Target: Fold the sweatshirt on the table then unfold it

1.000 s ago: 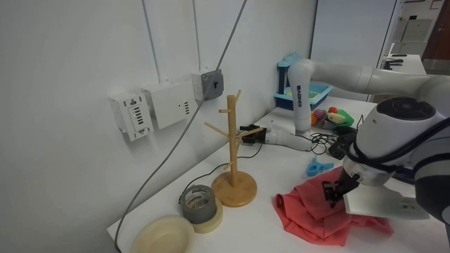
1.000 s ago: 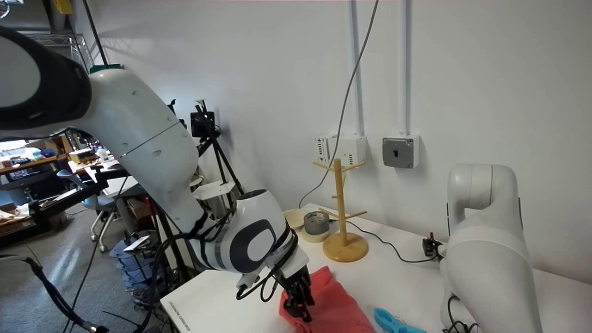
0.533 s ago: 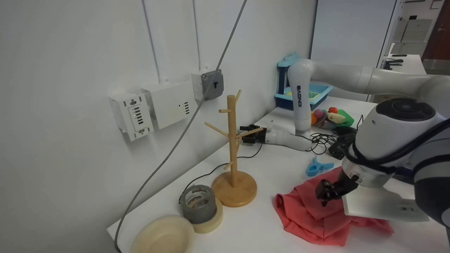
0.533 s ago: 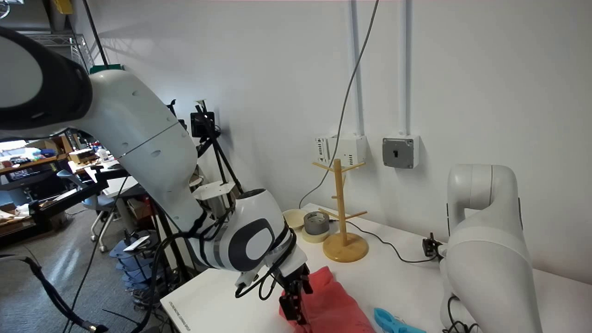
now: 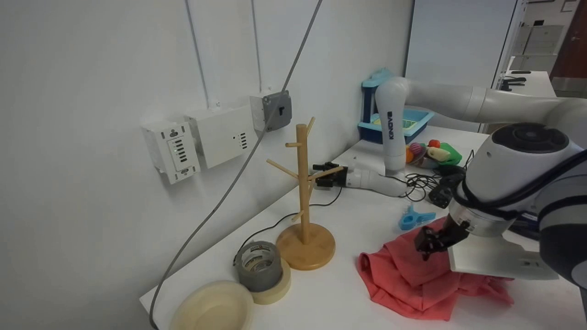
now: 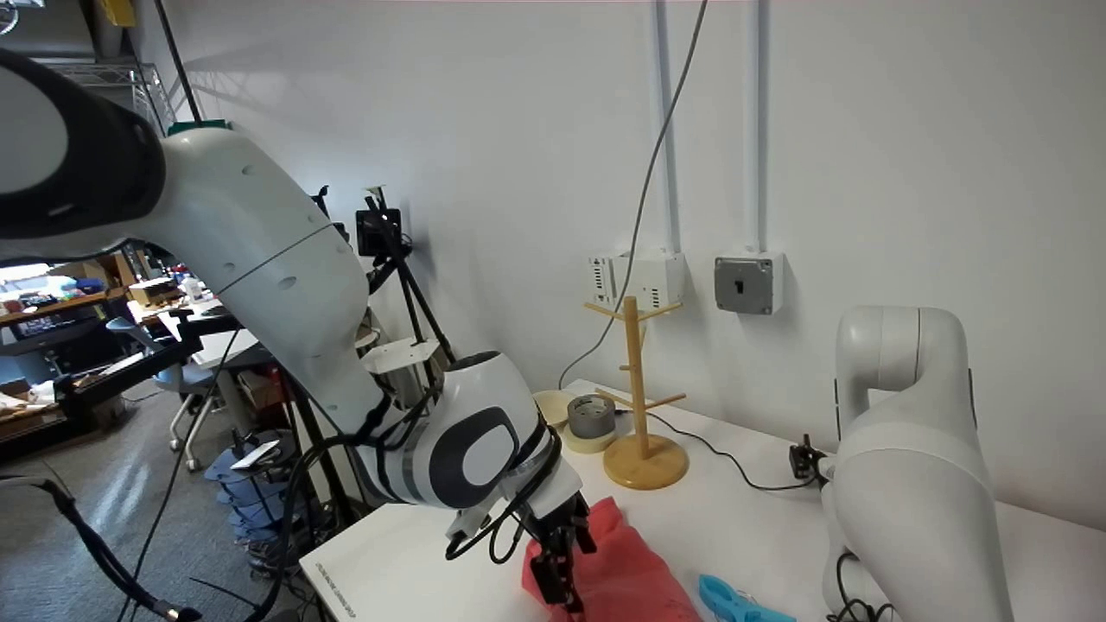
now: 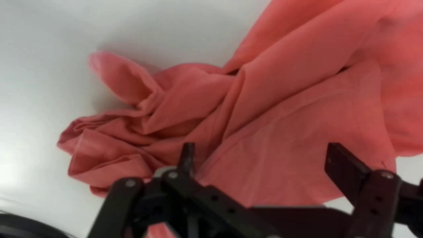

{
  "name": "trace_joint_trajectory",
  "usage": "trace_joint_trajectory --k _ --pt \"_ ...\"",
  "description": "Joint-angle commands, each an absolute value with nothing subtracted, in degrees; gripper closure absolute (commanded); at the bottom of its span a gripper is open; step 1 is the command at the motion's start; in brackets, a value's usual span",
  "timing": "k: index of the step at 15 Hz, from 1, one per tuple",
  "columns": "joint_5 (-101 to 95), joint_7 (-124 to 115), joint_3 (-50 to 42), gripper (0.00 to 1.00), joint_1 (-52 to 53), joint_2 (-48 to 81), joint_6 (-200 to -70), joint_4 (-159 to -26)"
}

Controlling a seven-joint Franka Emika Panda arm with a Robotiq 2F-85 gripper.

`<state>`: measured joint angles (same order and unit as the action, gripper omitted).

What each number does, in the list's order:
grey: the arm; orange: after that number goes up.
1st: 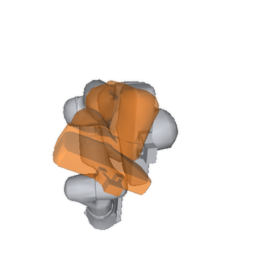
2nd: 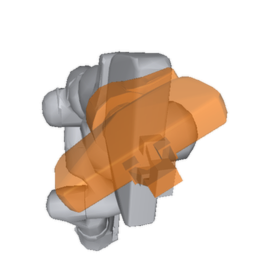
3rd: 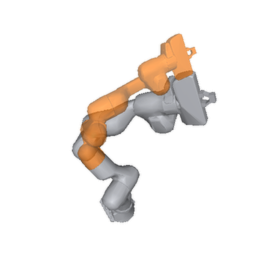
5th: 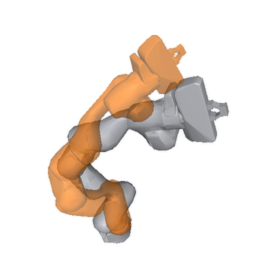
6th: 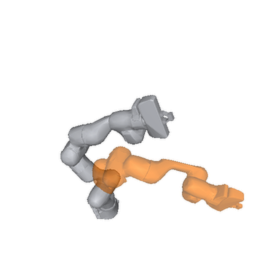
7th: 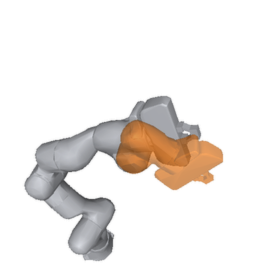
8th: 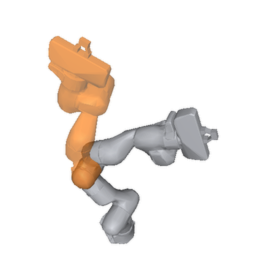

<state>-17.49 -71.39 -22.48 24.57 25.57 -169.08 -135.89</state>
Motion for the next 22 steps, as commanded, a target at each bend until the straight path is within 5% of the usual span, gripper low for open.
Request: trace_joint_trajectory --k 1,3,12,22 --pt "-17.2 -72.1 -24.8 0.27 26.4 26.7 -169.5 -135.2" --pt "-17.0 -72.1 -25.0 0.31 26.5 26.8 -169.5 -135.2" --pt "-17.9 -71.2 -26.0 0.99 28.0 24.8 -167.7 -135.5" --pt "-20.0 -73.8 -28.0 0.99 26.1 19.8 -163.0 -132.4"
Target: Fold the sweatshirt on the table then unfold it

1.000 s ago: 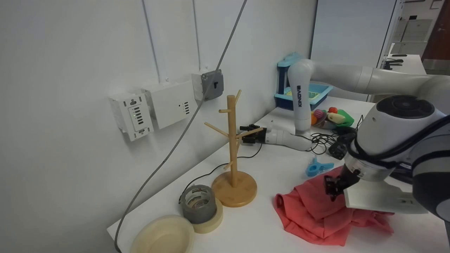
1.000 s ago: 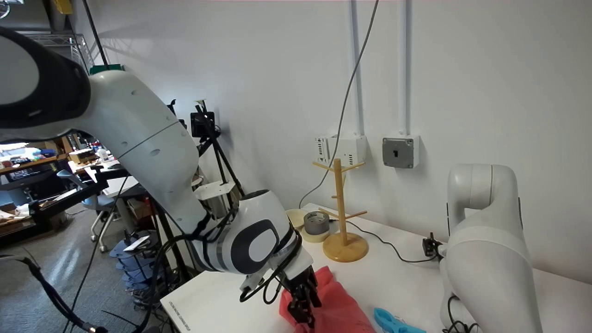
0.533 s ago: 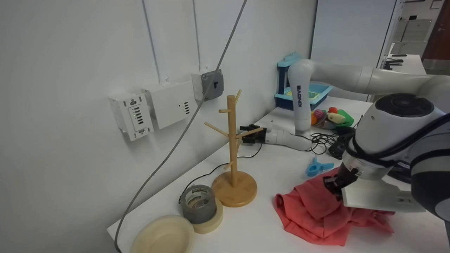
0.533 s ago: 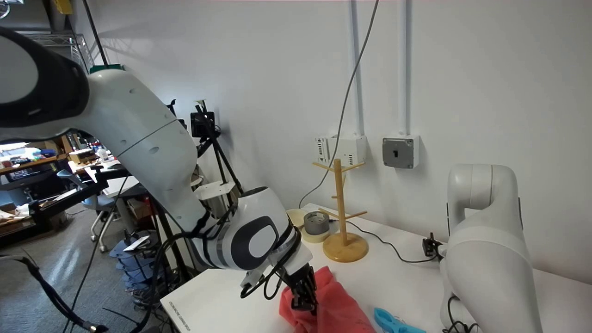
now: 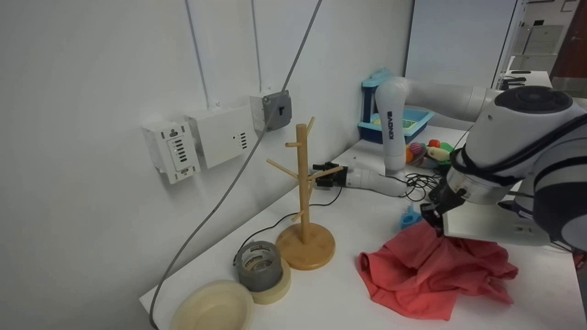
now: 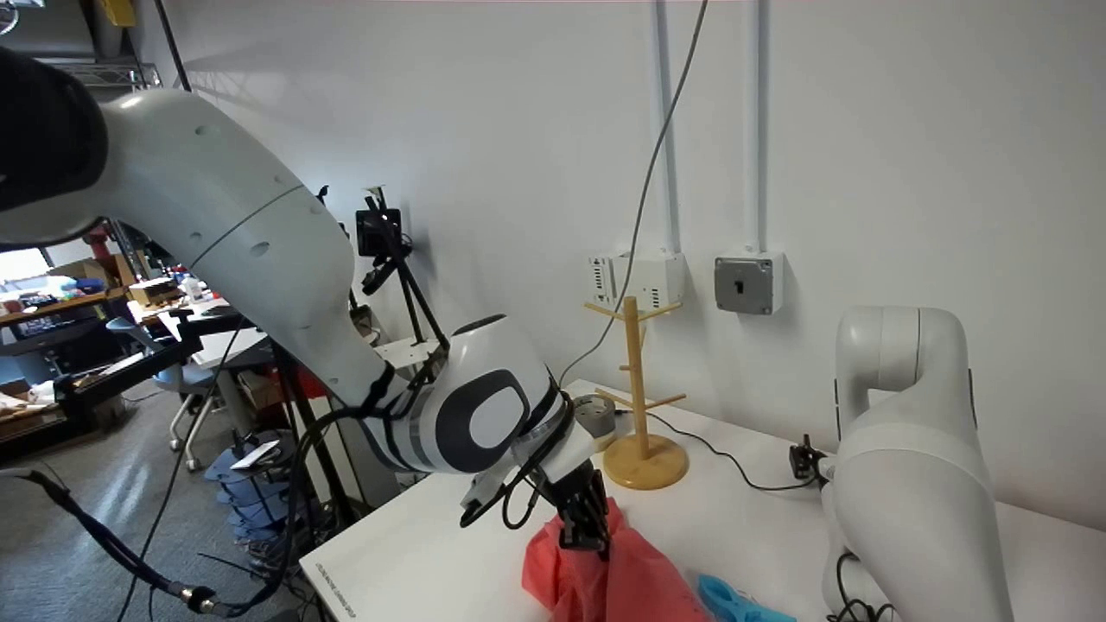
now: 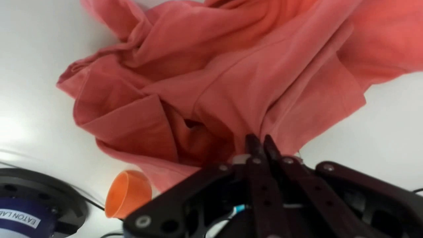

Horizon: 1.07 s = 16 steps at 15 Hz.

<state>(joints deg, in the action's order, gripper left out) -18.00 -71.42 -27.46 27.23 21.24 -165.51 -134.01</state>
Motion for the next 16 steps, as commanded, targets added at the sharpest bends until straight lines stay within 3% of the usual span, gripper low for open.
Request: trace_joint_trajectory --k 1,16 --pt "-20.1 -74.4 -27.9 0.99 25.5 19.9 -162.6 -131.6" --pt "-21.6 -94.7 -31.5 0.99 21.6 28.9 -163.9 -117.8"
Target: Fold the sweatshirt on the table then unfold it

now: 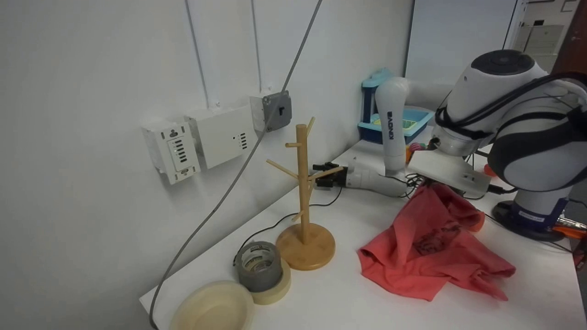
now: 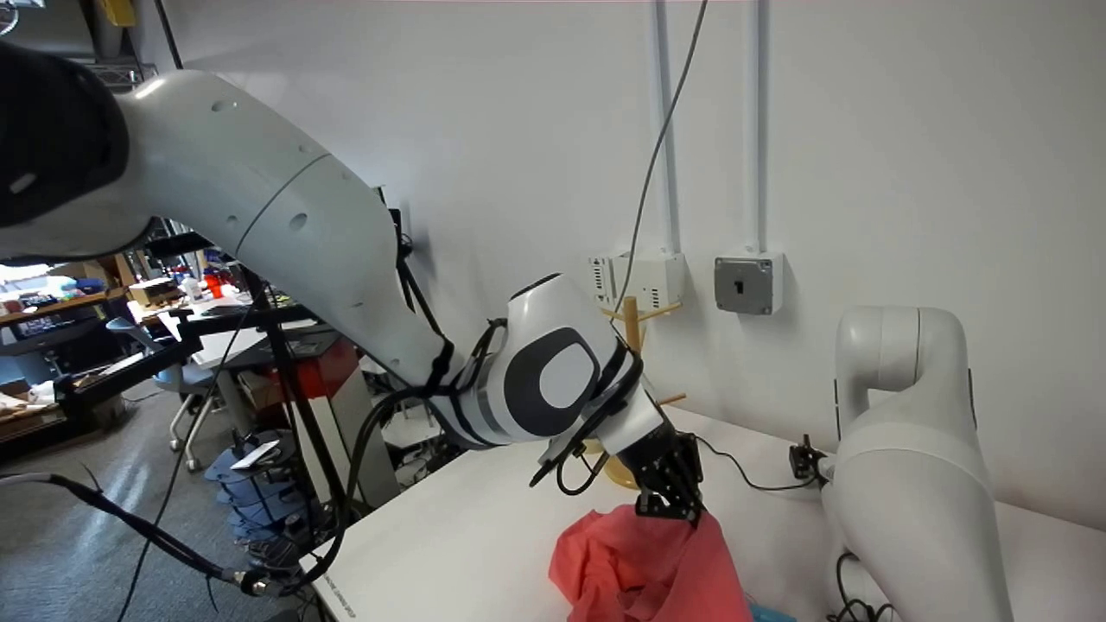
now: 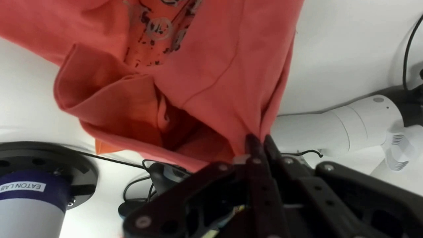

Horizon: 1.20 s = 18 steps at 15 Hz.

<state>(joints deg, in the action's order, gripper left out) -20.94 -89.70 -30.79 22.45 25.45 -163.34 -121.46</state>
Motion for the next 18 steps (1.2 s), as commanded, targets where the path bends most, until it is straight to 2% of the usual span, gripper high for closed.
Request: trace_joint_trajectory --k 1,3,10,11,12,13,15,17,18 --pt "-21.5 -94.9 -31.2 0.99 21.1 29.6 -163.7 -117.0" --pt "-21.2 -93.7 -30.2 0.99 20.2 30.5 -162.4 -115.6" --pt "-22.6 -98.3 -35.2 0.99 23.0 36.6 -164.2 -110.0" --pt "-22.4 -98.3 -35.4 0.77 23.0 37.4 -163.8 -109.2" --pt "-22.4 -98.5 -35.8 0.98 23.2 38.2 -163.6 -108.6" --pt "-22.4 -98.9 -36.4 0.95 23.6 39.0 -163.3 -108.0" --pt "-22.2 -99.0 -37.1 1.0 23.9 40.1 -163.2 -107.1" --pt "-21.6 -99.6 -37.8 1.0 24.3 41.0 -163.2 -106.5" --pt "-21.5 -100.1 -38.3 0.72 24.6 41.4 -163.1 -106.4"
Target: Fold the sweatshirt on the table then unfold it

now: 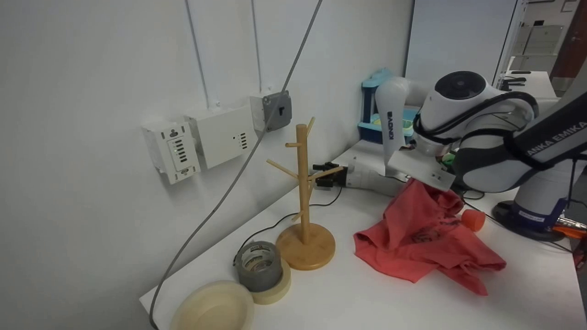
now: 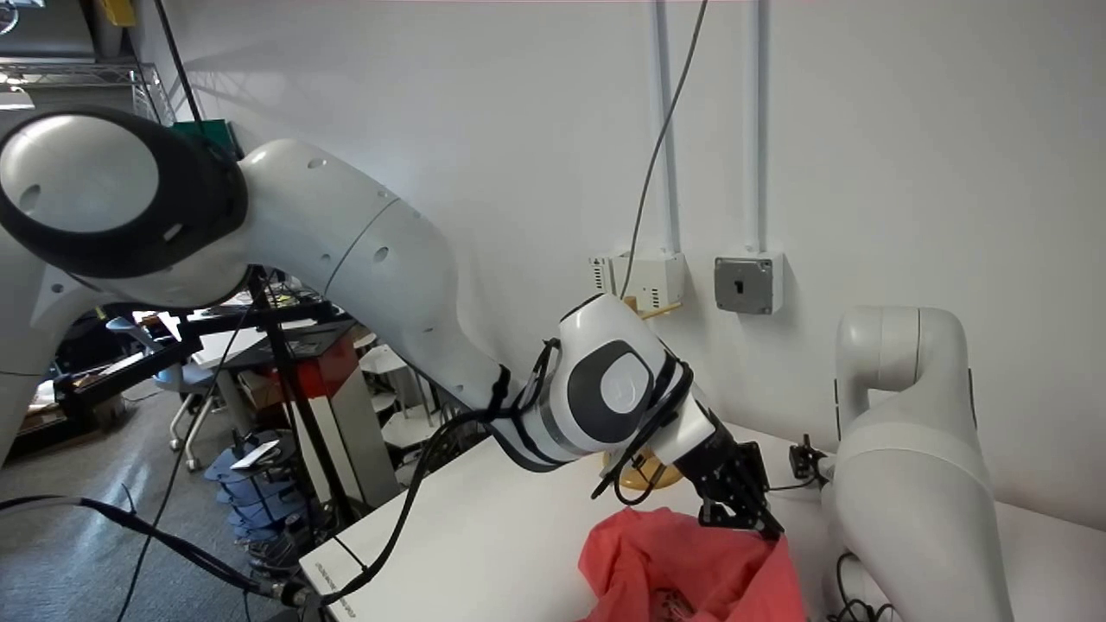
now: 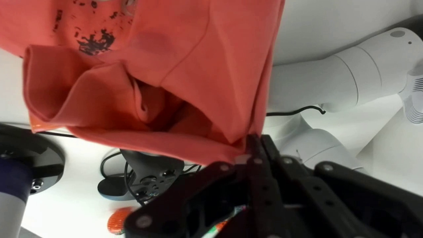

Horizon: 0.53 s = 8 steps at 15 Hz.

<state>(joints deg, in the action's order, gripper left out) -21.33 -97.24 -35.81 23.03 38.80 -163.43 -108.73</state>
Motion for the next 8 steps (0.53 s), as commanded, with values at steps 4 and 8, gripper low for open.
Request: trace_joint_trajectory --k 4,8 --pt "-22.4 -103.0 -42.2 0.49 28.0 42.5 -163.4 -107.0" --pt "-22.5 -105.1 -46.3 0.2 32.4 41.9 -163.9 -109.4"
